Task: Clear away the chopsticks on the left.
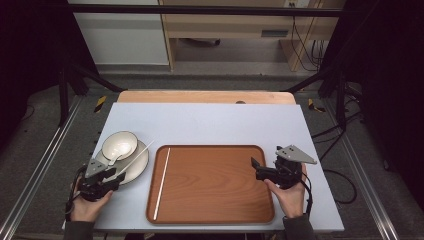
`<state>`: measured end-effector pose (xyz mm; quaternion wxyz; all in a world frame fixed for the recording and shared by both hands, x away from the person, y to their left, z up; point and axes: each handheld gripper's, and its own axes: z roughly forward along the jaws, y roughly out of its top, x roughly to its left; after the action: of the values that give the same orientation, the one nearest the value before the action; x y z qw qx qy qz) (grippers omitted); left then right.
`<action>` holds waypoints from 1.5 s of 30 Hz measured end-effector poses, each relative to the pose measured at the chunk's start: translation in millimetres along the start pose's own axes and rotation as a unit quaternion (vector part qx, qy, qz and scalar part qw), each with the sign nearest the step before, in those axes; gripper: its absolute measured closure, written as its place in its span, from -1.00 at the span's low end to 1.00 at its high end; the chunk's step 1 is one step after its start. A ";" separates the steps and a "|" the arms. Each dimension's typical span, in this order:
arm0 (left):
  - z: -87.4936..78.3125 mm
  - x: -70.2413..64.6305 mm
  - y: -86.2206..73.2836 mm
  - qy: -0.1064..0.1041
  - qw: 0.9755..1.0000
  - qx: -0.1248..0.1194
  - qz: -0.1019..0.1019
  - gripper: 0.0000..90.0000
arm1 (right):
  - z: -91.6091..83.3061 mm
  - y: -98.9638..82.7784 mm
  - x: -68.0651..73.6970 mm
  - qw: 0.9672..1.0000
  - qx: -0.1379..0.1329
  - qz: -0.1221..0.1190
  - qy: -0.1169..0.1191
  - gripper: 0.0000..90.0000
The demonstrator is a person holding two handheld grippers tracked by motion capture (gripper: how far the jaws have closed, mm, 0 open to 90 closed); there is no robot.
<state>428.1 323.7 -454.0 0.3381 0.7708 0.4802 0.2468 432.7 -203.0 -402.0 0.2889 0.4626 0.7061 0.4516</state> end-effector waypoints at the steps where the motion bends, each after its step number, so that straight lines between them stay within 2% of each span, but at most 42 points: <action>1: 1.4 0.9 0.9 0.000 1.000 0.003 0.004 0.32 | 0.1 -0.2 -0.3 1.000 0.000 0.001 0.000 -0.85; 6: 9.6 3.7 1.0 -0.006 1.000 0.015 0.005 0.46 | 0.0 -0.1 -0.2 1.000 0.000 0.000 0.000 -0.85; 12: 10.2 5.4 0.6 -0.012 1.000 0.021 0.004 0.65 | 0.5 -0.4 -0.3 1.000 0.000 0.001 0.000 -0.85; 21: 9.3 0.7 1.6 -0.027 0.999 0.023 0.009 0.84 | 0.2 -0.4 -0.9 1.000 0.001 -0.001 -0.001 -0.85; 23: 8.6 -3.6 2.3 -0.023 0.999 0.021 0.009 0.86 | 0.0 -0.3 -0.8 1.000 0.001 0.002 0.000 -0.85; 29: 1.7 -12.5 5.5 -0.025 1.000 0.004 0.004 0.86 | -1.1 0.2 -1.5 1.000 0.000 0.001 -0.002 -0.85; 36: -4.6 -22.5 10.0 -0.023 1.000 -0.009 0.008 0.87 | -2.4 0.5 -2.8 1.000 -0.003 0.002 -0.003 -0.85; 45: -16.0 -38.5 17.1 -0.019 0.999 -0.036 -0.006 0.87 | -4.2 1.4 -3.3 1.000 -0.007 0.003 -0.005 -0.85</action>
<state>410.6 288.0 -432.8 0.3761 0.7598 0.4690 0.2474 431.1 -207.4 -399.0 0.2943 0.4651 0.6998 0.4555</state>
